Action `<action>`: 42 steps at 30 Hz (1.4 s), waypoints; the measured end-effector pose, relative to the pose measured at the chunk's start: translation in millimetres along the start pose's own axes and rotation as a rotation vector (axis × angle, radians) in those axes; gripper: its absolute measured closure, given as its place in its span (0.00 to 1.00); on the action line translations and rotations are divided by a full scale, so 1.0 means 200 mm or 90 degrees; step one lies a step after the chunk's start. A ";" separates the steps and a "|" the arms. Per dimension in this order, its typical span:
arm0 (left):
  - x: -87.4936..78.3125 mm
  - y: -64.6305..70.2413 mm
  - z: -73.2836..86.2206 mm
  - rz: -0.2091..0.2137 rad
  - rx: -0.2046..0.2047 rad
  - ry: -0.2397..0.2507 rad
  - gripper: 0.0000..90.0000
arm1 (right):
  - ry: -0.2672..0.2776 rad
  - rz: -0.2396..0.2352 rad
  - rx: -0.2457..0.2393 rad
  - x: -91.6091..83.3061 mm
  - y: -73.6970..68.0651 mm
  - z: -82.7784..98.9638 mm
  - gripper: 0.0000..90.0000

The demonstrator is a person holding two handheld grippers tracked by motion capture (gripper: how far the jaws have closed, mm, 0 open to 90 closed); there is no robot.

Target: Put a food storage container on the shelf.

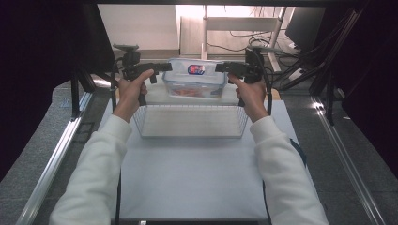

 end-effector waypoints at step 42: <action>-0.38 0.18 1.18 -0.056 0.179 -0.163 0.26 | 0.003 -0.041 -0.273 -0.57 0.50 1.03 0.21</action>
Point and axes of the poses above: each handheld gripper's, and its own axes: x roughly forward along the jaws, z roughly out of its underside, y roughly to its right, the point moved 2 cm from there along x, roughly forward along the jaws, and after that the axes turned 12 degrees about z, right-handed, at the moved point
